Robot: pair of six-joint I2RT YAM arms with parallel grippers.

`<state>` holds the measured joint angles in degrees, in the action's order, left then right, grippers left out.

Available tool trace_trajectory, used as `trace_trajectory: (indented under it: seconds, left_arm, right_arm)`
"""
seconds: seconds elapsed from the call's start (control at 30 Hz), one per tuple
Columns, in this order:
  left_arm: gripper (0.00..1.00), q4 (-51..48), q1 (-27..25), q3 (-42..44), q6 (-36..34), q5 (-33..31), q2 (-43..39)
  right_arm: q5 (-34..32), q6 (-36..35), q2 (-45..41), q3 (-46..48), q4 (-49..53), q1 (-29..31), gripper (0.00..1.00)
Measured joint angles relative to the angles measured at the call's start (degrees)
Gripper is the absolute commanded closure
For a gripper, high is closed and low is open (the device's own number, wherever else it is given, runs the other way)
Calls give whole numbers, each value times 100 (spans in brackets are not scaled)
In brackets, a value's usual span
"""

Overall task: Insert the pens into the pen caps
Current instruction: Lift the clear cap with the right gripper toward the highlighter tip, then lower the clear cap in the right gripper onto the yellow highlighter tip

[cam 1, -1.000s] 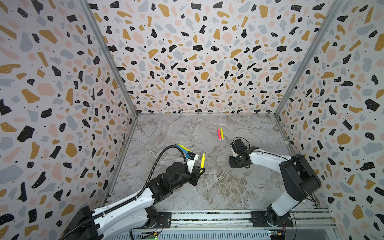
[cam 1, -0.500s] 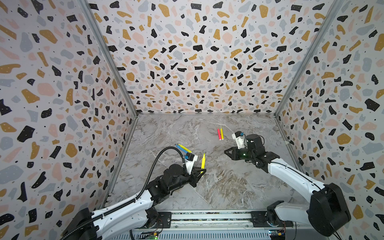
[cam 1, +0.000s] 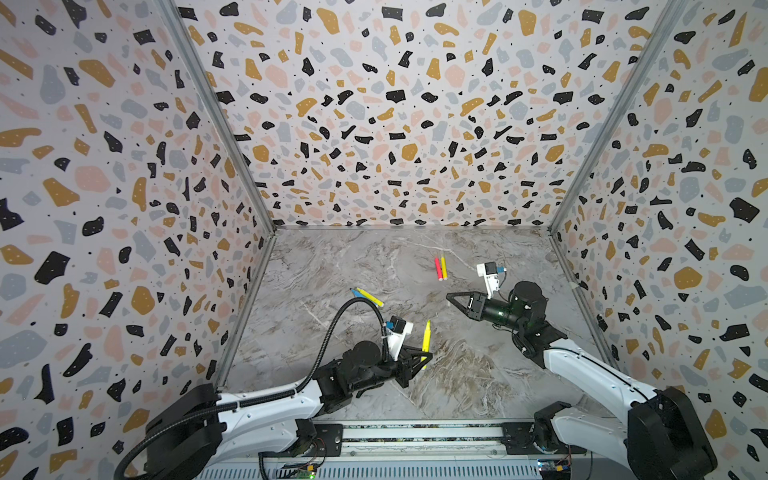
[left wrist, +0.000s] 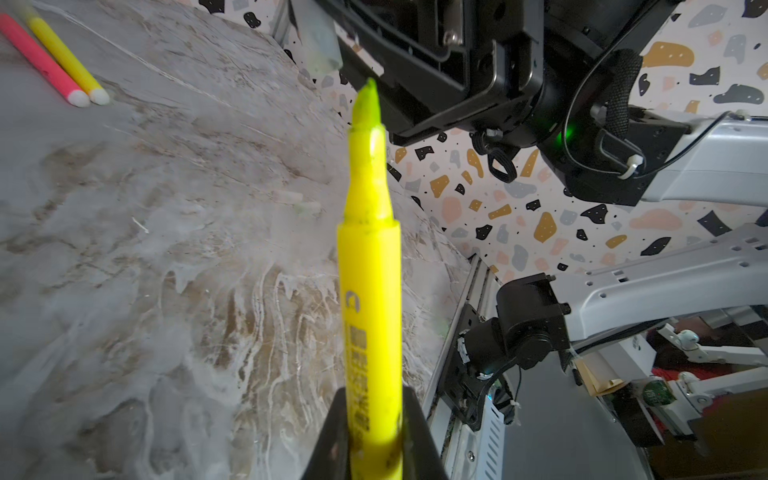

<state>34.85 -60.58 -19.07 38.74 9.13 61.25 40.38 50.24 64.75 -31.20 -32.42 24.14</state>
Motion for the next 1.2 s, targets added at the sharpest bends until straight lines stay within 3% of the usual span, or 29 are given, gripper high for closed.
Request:
trace_trajectory:
  seconds: [0.33, 1.2]
  left_arm:
    - [100, 688, -210, -155, 304, -22, 688]
    - [100, 872, -214, -264, 350, -35, 702]
  right_arm:
    - [15, 417, -162, 74, -844, 282, 93]
    - [15, 472, -179, 306, -1241, 702, 93]
